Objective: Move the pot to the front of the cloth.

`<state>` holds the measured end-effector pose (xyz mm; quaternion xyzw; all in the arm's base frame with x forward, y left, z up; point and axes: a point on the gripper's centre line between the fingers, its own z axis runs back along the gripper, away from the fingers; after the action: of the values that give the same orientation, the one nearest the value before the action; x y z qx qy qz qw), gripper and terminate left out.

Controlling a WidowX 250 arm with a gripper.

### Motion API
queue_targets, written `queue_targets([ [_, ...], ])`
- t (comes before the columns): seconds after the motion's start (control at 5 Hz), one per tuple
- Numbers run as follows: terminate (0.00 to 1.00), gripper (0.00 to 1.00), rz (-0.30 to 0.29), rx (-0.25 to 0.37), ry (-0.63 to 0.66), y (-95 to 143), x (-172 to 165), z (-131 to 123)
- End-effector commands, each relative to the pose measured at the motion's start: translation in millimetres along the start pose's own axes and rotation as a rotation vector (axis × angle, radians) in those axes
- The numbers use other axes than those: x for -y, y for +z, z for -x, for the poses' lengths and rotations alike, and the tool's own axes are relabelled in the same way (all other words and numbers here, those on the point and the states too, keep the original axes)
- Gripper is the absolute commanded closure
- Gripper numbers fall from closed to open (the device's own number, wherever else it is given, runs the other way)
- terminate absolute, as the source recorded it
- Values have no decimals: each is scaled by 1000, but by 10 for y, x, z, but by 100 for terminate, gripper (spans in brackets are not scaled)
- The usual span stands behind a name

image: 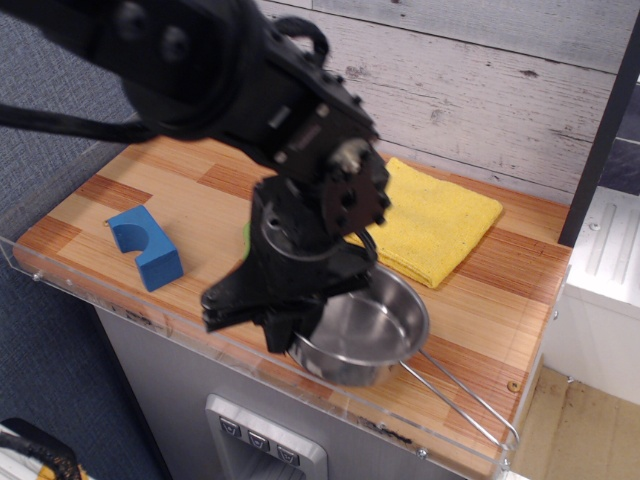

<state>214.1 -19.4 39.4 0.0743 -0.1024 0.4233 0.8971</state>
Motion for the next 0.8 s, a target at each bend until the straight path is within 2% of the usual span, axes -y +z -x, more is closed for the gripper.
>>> queue_targets([
  [0.0, 0, 0, 12, -12, -7, 34, 26, 48],
  [0.6, 0, 0, -11, 20, -3, 95, 2, -8],
])
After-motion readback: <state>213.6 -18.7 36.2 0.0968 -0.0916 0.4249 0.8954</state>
